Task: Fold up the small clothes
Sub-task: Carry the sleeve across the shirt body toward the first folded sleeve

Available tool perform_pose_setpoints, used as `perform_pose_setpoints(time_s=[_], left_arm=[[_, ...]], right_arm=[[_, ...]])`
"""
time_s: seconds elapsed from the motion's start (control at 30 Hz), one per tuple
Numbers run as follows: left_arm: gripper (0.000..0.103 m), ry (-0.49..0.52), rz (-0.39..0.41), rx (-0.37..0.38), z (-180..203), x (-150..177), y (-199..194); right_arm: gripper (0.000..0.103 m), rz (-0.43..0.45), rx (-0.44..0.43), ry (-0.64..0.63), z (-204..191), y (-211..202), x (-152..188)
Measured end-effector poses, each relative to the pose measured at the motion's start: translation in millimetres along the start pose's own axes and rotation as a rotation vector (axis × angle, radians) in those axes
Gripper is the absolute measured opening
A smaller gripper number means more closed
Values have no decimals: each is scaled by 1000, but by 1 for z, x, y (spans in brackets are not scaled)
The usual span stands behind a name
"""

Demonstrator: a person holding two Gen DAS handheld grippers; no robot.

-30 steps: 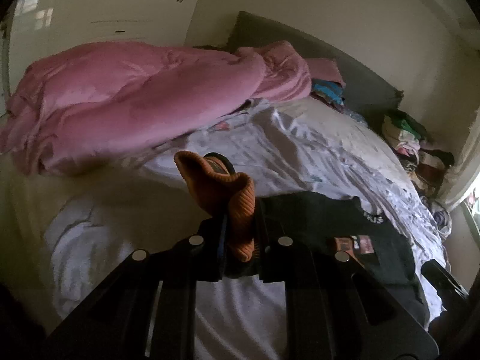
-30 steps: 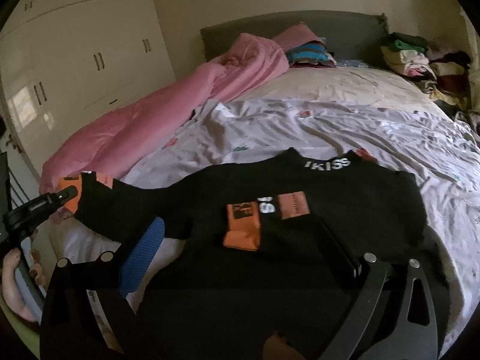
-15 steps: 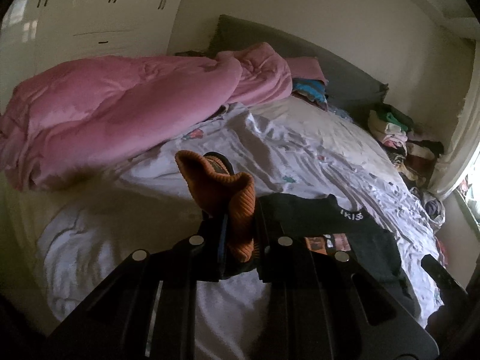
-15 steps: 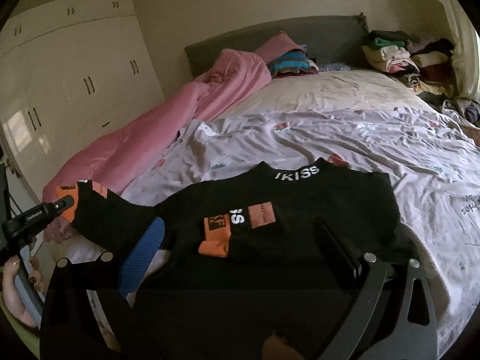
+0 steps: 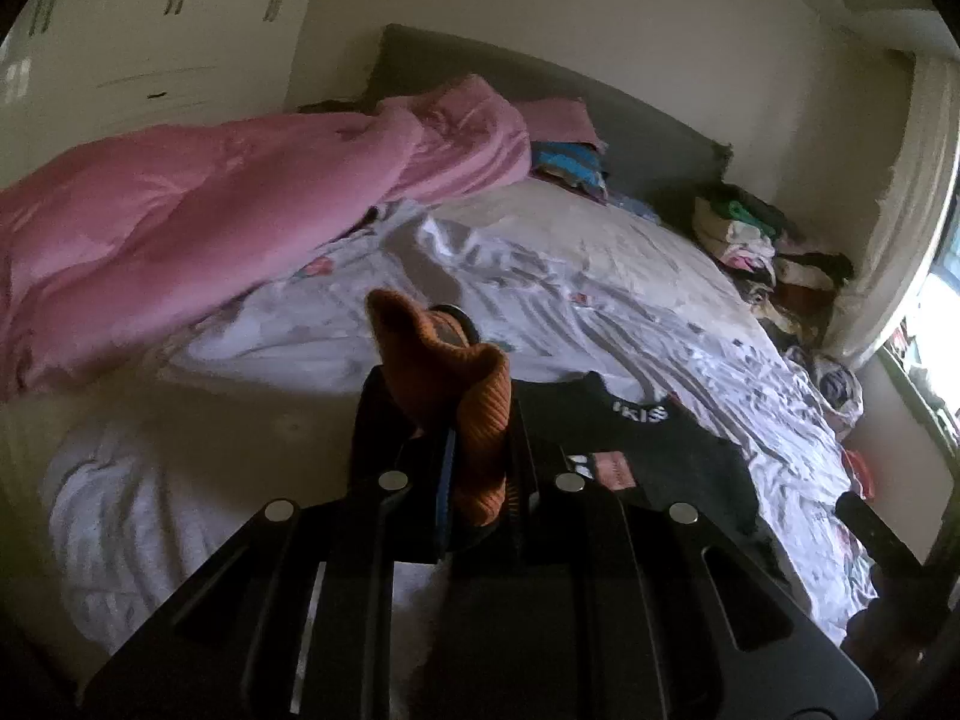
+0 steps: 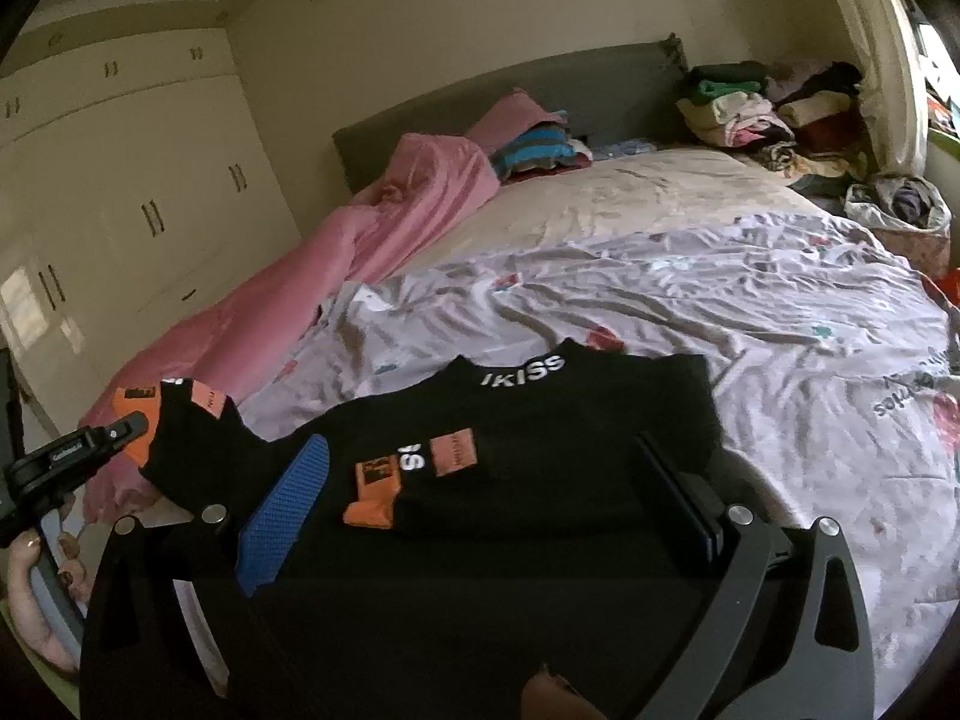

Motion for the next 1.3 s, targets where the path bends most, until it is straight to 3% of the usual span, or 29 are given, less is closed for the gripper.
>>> perform_pose_setpoints(time_s=[0.8, 0.93, 1.3], left_arm=[[7, 148, -81, 211, 144, 27, 18], [6, 188, -97, 230, 165, 40, 25], [7, 291, -238, 333, 199, 105, 48]], right_arm=[[98, 50, 97, 61, 72, -38, 5], [98, 47, 111, 77, 82, -39, 8], [98, 16, 160, 113, 110, -35, 20]])
Point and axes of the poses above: each gripper's, at about its wrist camera, not at the fingertips, and y roughly the way its jaws point, z to its right, x to its underside, the point moved 8 cm from there along y, roughly the way its jaws point, and after that the axes turned 13 degrees about -x, right-handed, at the moved point
